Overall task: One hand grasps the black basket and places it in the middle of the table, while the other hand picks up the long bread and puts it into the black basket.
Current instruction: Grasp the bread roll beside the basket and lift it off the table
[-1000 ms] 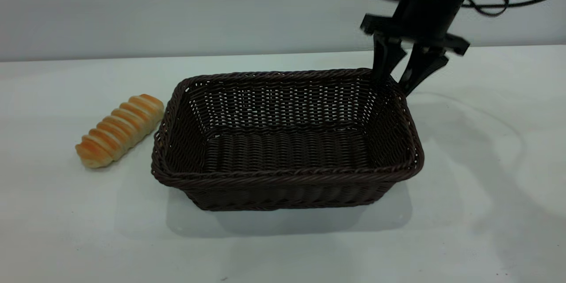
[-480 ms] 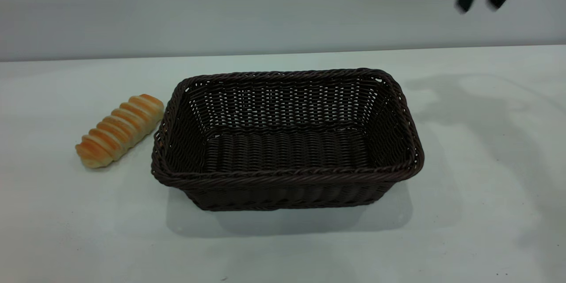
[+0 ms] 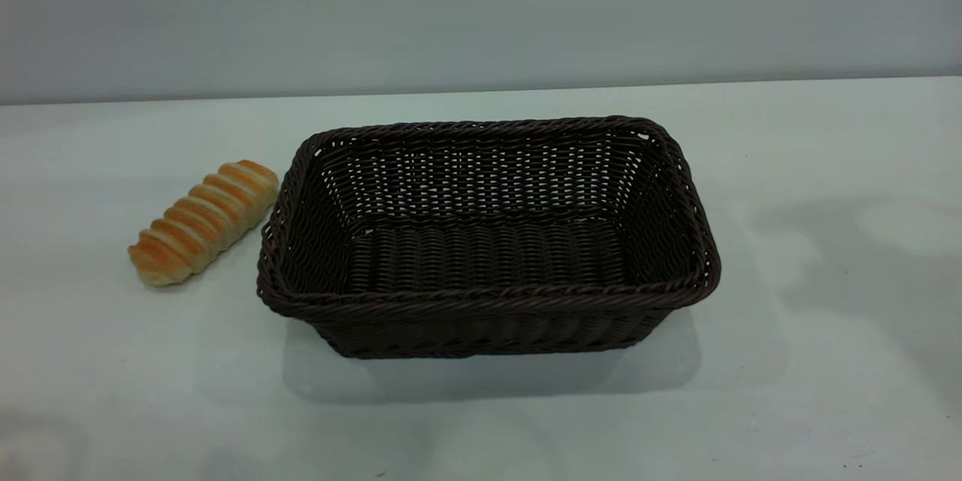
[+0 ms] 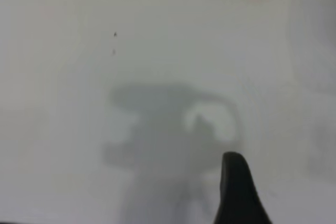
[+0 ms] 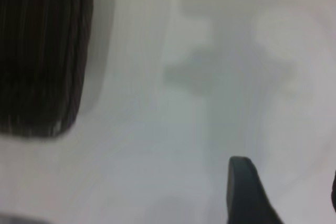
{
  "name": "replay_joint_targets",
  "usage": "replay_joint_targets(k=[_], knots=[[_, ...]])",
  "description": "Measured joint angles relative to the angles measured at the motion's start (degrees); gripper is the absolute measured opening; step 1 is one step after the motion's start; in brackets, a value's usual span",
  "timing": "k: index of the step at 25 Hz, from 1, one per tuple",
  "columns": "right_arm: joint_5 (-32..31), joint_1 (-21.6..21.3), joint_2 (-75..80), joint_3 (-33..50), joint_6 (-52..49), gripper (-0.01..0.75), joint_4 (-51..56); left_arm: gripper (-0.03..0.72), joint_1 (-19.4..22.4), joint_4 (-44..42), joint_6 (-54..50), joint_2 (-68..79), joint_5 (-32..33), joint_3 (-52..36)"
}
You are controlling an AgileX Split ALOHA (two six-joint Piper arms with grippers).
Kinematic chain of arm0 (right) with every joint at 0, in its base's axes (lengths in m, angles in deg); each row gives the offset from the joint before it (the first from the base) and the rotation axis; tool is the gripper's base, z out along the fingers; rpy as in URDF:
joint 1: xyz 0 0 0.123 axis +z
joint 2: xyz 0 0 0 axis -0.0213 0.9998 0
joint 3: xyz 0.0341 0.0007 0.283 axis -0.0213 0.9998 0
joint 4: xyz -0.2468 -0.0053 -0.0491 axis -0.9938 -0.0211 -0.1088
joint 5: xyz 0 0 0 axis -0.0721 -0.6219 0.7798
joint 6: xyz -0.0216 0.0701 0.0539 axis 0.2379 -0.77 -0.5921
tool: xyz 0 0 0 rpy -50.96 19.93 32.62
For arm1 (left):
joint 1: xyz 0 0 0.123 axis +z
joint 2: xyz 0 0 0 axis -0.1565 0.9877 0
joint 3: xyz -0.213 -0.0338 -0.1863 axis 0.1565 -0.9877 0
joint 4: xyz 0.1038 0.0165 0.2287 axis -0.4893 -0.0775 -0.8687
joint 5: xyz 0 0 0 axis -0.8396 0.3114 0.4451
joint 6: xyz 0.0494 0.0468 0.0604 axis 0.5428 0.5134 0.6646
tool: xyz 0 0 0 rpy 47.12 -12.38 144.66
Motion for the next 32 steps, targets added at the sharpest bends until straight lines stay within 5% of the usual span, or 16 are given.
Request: replay_joint_targets(k=[9, 20, 28, 32], knots=[[-0.38, 0.00, -16.41, 14.08, 0.00, 0.399, 1.88, 0.483, 0.00, 1.74, 8.05, 24.61, -9.18, 11.89], [-0.55, 0.00, -19.59, 14.75, 0.06, 0.399, 2.18, 0.483, -0.17, 17.03, 36.33, 55.82, -13.87, 31.10], [-0.60, 0.00, -19.59, 14.75, 0.06, 0.398, 2.35, 0.479, -0.17, 19.34, 40.35, 66.33, -20.63, 33.94], [-0.60, 0.00, -19.59, 14.75, 0.06, 0.398, 2.51, 0.399, -0.17, 19.58, 40.48, 67.43, -20.28, 34.55]])
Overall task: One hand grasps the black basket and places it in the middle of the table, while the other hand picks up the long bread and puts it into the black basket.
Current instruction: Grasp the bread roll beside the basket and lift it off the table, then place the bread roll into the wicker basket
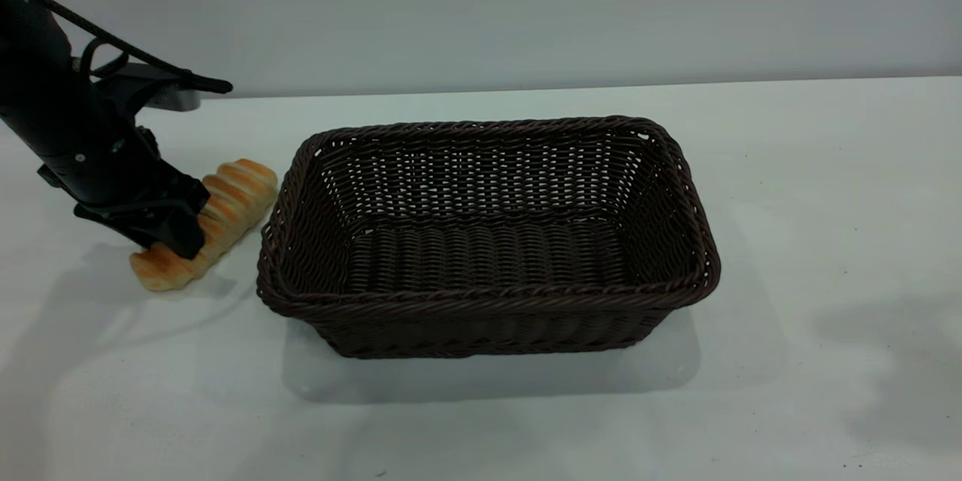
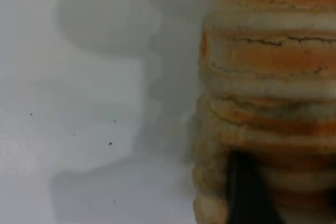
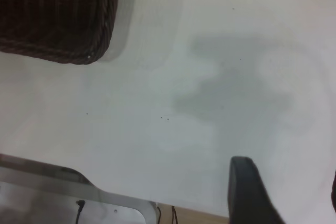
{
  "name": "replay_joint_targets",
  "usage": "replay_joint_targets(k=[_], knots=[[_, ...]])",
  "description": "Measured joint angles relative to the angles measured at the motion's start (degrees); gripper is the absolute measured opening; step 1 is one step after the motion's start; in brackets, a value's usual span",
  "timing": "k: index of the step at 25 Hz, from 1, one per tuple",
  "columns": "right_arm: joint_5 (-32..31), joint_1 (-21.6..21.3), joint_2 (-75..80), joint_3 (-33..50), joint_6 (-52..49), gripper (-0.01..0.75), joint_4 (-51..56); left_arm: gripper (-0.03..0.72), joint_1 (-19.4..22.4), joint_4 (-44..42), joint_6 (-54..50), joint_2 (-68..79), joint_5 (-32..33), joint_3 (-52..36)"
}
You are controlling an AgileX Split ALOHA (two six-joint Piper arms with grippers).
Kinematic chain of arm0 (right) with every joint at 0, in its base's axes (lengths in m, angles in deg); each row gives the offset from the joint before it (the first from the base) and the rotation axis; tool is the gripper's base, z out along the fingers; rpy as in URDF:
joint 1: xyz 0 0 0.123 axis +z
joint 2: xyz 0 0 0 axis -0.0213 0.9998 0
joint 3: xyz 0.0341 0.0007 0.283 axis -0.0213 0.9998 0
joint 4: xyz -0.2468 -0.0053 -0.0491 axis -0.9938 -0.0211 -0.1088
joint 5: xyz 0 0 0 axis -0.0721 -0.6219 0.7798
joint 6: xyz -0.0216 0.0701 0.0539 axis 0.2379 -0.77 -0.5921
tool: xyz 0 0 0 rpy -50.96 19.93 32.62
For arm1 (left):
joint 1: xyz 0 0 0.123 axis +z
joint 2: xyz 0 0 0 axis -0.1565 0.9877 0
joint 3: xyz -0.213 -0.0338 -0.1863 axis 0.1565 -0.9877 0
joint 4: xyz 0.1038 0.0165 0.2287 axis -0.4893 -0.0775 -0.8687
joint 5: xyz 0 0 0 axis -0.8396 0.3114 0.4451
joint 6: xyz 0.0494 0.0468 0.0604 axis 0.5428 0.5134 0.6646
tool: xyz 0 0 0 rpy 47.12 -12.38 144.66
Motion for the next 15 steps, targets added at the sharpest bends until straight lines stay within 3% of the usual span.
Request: replay_joint_targets(k=[5, 6, 11, 15], knots=[[0.00, 0.00, 0.00, 0.00, 0.00, 0.398, 0.05, 0.106, 0.00, -0.05, -5.11, -3.70, 6.63, 1.95], [0.00, 0.00, 0.00, 0.00, 0.00, 0.398, 0.05, 0.082, 0.00, 0.01, -6.60, -5.17, 7.89, 2.66], [0.00, 0.00, 0.00, 0.00, 0.00, 0.398, 0.06, 0.064, -1.14, 7.71, -8.12, -14.47, 9.92, 5.40], [0.00, 0.00, 0.00, 0.00, 0.00, 0.398, 0.13, 0.060, -5.49, 18.08, 0.50, -16.66, 13.46, 5.47]])
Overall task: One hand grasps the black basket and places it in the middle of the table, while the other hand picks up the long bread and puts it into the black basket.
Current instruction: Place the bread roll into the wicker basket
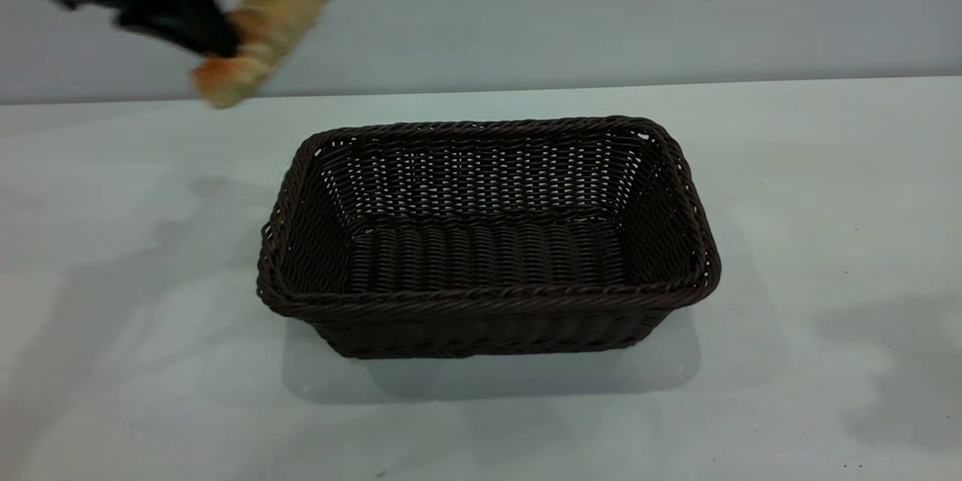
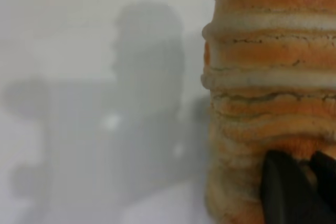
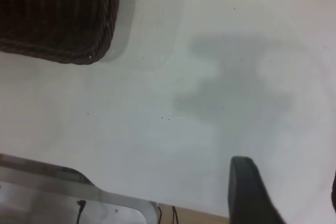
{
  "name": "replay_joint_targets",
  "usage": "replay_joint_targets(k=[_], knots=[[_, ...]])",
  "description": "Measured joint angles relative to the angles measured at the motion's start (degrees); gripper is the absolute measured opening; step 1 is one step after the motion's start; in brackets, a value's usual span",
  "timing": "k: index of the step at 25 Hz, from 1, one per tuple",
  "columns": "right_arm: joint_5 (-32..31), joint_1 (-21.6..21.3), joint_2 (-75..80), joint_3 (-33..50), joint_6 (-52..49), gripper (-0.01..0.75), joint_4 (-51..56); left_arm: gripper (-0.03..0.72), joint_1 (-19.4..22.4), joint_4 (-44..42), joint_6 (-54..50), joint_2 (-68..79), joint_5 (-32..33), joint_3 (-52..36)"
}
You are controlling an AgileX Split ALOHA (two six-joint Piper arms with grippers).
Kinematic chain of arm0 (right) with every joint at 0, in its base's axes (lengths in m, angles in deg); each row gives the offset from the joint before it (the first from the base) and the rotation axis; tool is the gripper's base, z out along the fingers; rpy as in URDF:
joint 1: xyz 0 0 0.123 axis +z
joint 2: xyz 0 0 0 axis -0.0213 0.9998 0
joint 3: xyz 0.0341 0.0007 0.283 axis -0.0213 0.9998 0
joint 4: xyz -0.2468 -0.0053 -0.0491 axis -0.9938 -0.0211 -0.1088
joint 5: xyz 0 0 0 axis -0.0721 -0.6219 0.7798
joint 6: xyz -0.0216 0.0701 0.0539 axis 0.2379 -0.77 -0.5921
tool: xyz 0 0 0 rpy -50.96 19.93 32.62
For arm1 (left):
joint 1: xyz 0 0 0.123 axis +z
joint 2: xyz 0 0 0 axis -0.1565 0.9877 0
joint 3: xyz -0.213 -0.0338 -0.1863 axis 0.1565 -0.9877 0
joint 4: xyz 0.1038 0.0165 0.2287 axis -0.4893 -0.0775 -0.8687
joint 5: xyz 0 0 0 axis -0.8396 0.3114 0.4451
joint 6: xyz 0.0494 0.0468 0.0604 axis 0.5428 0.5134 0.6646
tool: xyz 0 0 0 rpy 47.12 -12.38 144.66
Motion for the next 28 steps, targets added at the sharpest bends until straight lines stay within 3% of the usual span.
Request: replay_joint_targets(k=[4, 8, 15, 19, 24, 28], knots=[[0.00, 0.00, 0.00, 0.00, 0.00, 0.398, 0.04, 0.060, -5.94, 6.17, 11.07, 0.45, 4.11, 0.00], [0.00, 0.00, 0.00, 0.00, 0.10, 0.398, 0.11, 0.060, -10.12, 7.39, 15.40, 1.90, 6.30, 0.00], [0.00, 0.00, 0.00, 0.00, 0.10, 0.398, 0.11, 0.092, -11.58, 7.18, 16.19, 6.87, 7.85, 0.00], [0.00, 0.00, 0.00, 0.00, 0.17, 0.398, 0.13, 0.202, -11.58, 7.12, 16.24, 7.22, 8.47, 0.00], [0.00, 0.00, 0.00, 0.00, 0.17, 0.398, 0.13, 0.409, -11.34, 6.16, 13.73, 5.89, 8.53, 0.00], [0.00, 0.00, -0.05, 0.00, 0.17, 0.398, 0.13, 0.463, -9.24, 1.50, 3.52, 0.38, 8.91, 0.23]])
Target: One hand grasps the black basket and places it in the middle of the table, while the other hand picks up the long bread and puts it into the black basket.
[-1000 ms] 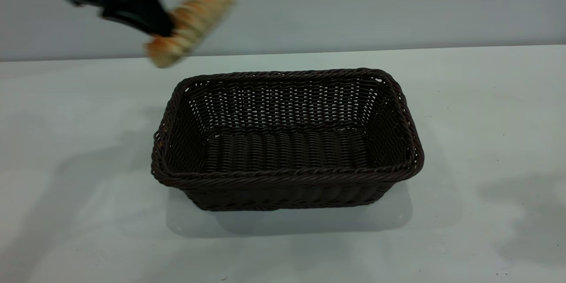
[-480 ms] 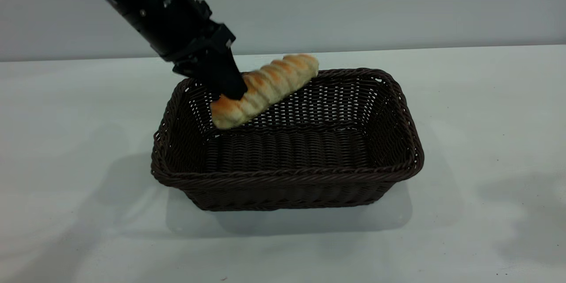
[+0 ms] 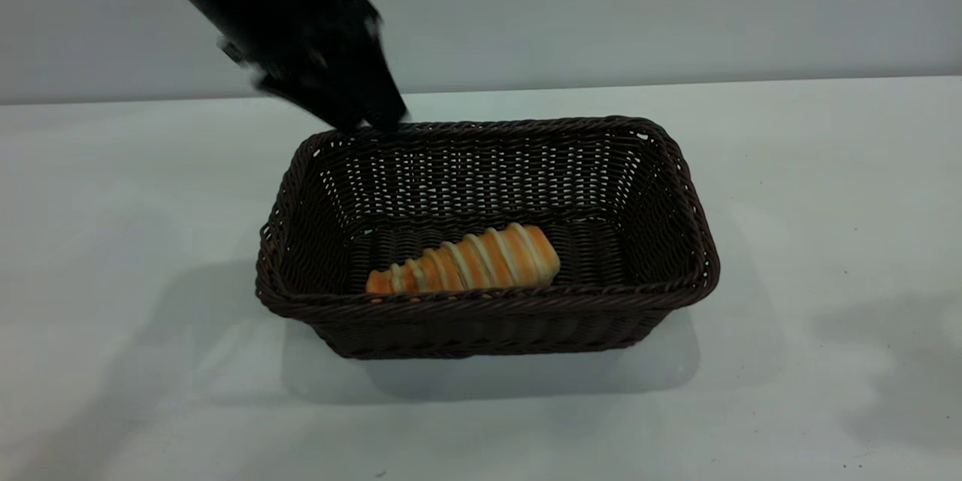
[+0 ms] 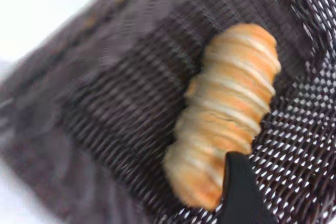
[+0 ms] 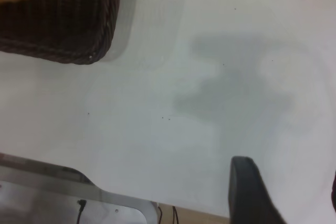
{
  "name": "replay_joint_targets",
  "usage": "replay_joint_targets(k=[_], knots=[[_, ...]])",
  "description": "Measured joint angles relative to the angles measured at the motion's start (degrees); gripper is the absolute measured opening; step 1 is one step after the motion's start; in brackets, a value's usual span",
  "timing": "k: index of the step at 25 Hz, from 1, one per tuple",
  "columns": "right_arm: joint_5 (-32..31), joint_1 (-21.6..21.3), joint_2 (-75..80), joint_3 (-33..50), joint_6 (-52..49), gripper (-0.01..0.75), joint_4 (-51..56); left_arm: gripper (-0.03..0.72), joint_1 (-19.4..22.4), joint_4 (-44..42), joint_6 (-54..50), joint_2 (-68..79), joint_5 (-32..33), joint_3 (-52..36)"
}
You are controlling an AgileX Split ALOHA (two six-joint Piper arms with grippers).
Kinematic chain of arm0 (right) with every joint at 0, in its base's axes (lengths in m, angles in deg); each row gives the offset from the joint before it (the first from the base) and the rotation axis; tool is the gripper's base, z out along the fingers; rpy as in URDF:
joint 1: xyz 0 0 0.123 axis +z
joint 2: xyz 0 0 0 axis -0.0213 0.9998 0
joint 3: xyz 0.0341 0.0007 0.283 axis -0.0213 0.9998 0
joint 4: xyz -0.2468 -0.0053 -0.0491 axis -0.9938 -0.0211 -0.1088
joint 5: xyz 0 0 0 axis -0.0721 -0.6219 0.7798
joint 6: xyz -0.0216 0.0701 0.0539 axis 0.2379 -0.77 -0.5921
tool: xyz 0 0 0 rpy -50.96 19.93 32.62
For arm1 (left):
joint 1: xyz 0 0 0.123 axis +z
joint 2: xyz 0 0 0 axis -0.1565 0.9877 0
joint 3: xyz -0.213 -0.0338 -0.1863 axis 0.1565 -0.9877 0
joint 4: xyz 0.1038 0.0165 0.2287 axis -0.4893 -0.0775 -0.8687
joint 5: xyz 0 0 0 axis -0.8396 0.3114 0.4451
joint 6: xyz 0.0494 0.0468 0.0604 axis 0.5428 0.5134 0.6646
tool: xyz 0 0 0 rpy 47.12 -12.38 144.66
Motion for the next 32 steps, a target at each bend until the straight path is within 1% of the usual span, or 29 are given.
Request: replay_joint_targets(k=[4, 7, 10, 12, 15, 18, 22, 27, 32], knots=[[0.00, 0.00, -0.54, 0.59, 0.00, 0.398, 0.59, 0.459, 2.96, -10.35, -11.46, -8.02, 2.93, 1.92], [0.00, 0.00, -2.16, 2.90, 0.00, 0.398, 2.06, 0.443, 4.36, -19.32, -17.30, -15.10, 6.57, 2.32], [0.00, 0.00, -4.48, 5.66, 0.00, 0.398, 2.39, 0.419, 4.71, -27.37, -20.68, -21.63, 12.04, 2.33], [0.00, 0.00, -6.19, 6.81, 0.00, 0.398, 2.27, 0.399, 4.71, -30.00, -22.13, -24.90, 17.36, 2.33], [0.00, 0.00, -9.76, 9.00, 0.00, 0.398, 2.15, 0.369, 4.71, -31.12, -23.26, -28.92, 24.38, 2.17], [0.00, 0.00, -14.62, 11.12, 0.00, 0.398, 2.04, 0.338, 4.71, -31.25, -24.35, -32.72, 24.38, -0.08], [-0.18, 0.00, -22.24, 14.44, 0.00, 0.398, 1.85, 0.306, 4.71, -31.27, -26.07, -38.04, 24.38, -5.99], [-0.18, 0.00, -32.21, 19.44, 0.00, 0.398, 1.73, 0.293, 4.71, -31.43, -27.40, -46.30, 24.38, -14.75], [-0.18, 0.00, -42.75, 24.62, 1.84, 0.398, 1.73, 0.292, 4.71, -31.49, -28.29, -58.52, 24.38, -23.70]])
